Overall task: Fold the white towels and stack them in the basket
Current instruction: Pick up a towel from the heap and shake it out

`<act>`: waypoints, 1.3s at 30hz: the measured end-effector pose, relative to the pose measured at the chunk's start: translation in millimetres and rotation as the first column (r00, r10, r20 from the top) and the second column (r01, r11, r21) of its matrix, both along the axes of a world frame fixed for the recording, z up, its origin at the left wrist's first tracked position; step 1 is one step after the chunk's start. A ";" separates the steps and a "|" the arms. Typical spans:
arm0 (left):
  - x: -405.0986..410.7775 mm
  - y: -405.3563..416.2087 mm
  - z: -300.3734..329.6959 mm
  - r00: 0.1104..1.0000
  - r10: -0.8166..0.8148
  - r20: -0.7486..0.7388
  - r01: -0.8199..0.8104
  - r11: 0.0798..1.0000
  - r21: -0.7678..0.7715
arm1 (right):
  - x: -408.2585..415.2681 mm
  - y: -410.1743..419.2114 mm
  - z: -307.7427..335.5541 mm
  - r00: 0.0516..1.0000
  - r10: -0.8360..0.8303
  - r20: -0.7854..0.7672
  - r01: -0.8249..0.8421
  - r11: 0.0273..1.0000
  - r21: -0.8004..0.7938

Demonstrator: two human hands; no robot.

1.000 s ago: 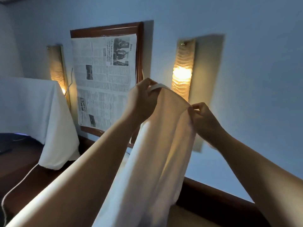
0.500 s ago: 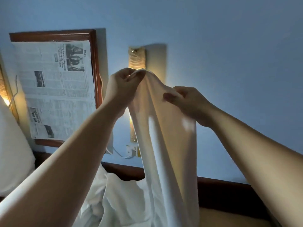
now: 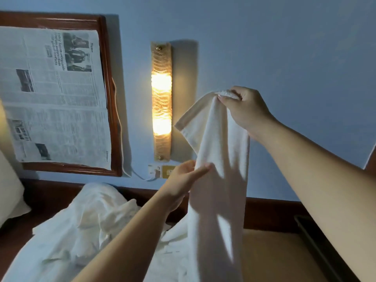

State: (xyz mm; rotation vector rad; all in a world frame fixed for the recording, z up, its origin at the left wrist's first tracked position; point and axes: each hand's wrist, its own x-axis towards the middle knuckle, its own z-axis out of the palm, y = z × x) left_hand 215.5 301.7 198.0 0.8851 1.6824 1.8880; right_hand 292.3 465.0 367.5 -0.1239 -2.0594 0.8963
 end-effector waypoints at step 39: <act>57.3 11.8 19.0 0.744 0.181 -0.644 -0.285 0.956 -0.061 | 165.8 118.5 -57.7 0.492 -0.373 0.787 0.100 0.922 0.374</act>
